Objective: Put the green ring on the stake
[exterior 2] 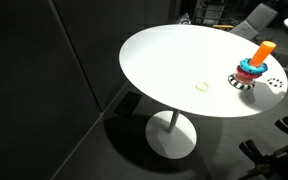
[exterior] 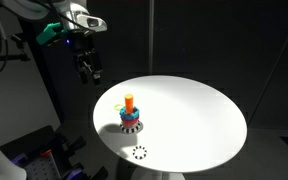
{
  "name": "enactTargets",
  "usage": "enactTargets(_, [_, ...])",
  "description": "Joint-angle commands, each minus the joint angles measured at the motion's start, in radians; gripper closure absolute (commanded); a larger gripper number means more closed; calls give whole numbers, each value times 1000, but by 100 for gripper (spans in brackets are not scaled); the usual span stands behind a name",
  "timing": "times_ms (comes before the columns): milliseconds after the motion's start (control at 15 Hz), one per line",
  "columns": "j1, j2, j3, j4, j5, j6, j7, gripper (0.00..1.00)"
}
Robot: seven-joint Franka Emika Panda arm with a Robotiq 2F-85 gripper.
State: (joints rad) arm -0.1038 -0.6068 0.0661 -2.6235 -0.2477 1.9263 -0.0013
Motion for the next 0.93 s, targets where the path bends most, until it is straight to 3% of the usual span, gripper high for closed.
enactTargets(0, [24, 1, -21, 2, -12, -5, 11, 0])
enactTargets(867, [71, 305, -53, 180, 38, 265, -54, 0])
